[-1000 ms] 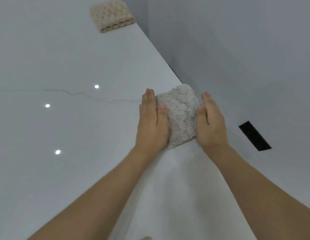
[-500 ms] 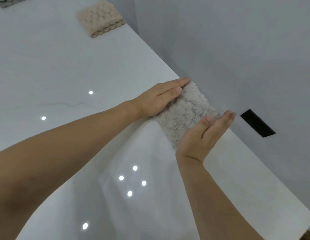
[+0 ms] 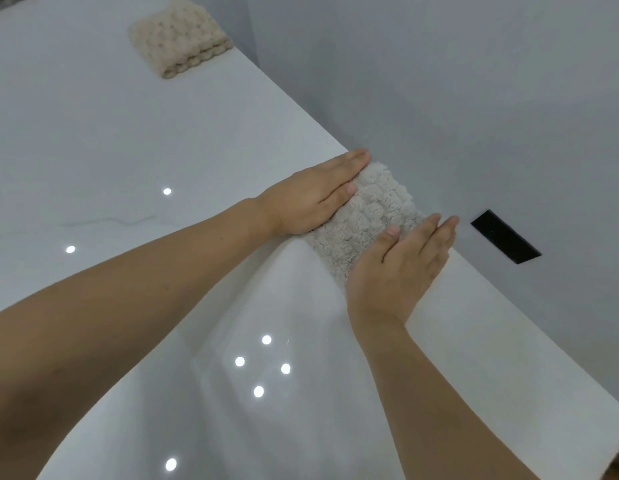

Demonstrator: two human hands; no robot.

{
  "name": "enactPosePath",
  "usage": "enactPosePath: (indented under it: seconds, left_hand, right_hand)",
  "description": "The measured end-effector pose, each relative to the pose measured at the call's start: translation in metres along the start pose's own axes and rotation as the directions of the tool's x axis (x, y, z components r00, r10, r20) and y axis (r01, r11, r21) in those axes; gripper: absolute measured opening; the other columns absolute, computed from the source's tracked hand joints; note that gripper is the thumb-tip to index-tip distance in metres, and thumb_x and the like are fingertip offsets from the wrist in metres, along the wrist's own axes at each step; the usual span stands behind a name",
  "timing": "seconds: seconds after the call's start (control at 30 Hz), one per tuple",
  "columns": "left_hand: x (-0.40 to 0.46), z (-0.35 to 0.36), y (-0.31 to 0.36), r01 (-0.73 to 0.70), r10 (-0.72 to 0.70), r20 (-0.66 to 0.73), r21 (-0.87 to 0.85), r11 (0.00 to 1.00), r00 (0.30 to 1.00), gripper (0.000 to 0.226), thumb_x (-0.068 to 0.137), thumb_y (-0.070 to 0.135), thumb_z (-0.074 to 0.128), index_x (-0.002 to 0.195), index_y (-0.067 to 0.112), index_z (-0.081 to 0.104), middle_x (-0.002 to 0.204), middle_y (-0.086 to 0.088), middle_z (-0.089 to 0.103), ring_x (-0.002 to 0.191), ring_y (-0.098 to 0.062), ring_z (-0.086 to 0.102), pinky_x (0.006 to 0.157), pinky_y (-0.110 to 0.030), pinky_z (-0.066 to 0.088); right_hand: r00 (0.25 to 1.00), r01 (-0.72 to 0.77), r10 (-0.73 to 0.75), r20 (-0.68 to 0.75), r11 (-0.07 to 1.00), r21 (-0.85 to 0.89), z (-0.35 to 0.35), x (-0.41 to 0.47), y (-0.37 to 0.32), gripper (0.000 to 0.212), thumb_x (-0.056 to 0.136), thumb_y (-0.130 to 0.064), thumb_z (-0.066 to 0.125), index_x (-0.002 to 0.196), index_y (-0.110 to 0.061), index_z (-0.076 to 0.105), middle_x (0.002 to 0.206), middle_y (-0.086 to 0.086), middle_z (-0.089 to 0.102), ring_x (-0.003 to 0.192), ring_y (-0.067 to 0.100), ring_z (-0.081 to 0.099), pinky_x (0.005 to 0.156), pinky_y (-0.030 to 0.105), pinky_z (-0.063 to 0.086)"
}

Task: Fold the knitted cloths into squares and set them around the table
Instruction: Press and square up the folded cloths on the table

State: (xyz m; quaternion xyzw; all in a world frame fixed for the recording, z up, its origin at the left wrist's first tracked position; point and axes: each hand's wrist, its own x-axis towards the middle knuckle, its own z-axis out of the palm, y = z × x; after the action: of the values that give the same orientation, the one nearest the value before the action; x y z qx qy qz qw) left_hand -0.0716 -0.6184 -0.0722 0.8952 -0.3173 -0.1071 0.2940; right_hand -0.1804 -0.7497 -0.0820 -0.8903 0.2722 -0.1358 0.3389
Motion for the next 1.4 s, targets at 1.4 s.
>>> enactPosePath:
  seconds: [1.4]
  left_hand:
    - [-0.228, 0.012, 0.035, 0.426, -0.325, -0.316, 0.337, 0.840, 0.891, 0.064, 0.102, 0.038, 0.015, 0.155, 0.002, 0.020, 0.164, -0.012, 0.016, 0.153, -0.028, 0.009, 0.124, -0.040, 0.002]
  right_hand:
    - [0.746, 0.644, -0.450, 0.491, 0.676, -0.358, -0.067, -0.134, 0.003, 0.071, 0.093, -0.039, 0.012, 0.152, 0.001, 0.007, 0.161, 0.015, -0.002, 0.149, 0.026, -0.006, 0.121, 0.039, -0.007]
